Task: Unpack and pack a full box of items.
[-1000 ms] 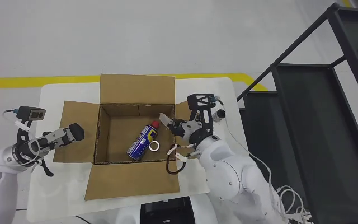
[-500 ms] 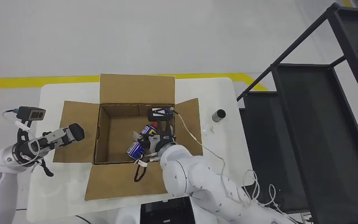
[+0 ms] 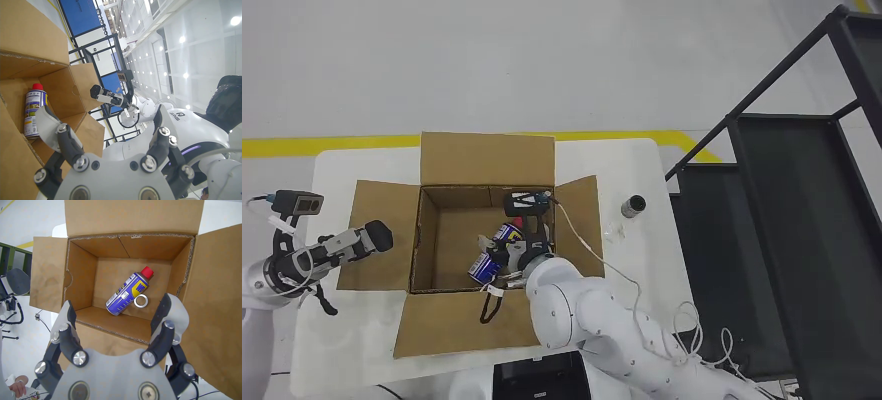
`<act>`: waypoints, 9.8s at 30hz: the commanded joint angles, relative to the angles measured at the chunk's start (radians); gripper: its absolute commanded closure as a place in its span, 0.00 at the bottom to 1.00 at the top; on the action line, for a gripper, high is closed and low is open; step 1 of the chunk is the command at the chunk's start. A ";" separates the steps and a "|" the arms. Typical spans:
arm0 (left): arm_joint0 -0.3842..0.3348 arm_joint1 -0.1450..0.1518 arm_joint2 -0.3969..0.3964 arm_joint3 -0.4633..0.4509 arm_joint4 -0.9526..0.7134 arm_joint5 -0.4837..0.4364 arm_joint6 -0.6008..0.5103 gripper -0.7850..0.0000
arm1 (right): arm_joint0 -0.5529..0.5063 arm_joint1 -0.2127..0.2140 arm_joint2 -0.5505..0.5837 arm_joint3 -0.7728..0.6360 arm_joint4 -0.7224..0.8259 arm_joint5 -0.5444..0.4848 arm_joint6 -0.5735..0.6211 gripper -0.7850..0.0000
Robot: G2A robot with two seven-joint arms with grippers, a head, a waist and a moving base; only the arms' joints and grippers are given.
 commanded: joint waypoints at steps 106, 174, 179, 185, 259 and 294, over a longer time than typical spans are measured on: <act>0.000 0.000 0.000 0.000 0.000 0.000 0.000 0.00 | 0.188 -0.386 0.159 0.902 0.660 0.164 -0.577 0.09; 0.000 0.000 0.000 0.000 0.000 0.000 0.000 0.00 | -0.674 -0.035 0.457 -0.306 0.332 -0.805 -0.896 1.00; 0.000 0.000 0.000 0.000 0.000 0.000 0.000 0.00 | -0.674 -0.035 0.457 -0.306 0.332 -0.805 -0.896 1.00; 0.000 0.000 0.000 0.000 0.000 0.000 0.000 0.00 | -0.674 -0.035 0.457 -0.306 0.332 -0.805 -0.896 1.00; 0.000 0.000 0.000 0.000 0.000 0.000 0.000 0.00 | -0.720 0.012 0.880 0.312 -0.302 -1.024 -1.820 1.00; 0.000 0.000 0.000 0.000 0.000 0.000 0.000 0.00 | -0.351 0.009 0.830 0.992 -0.317 -0.819 -2.004 1.00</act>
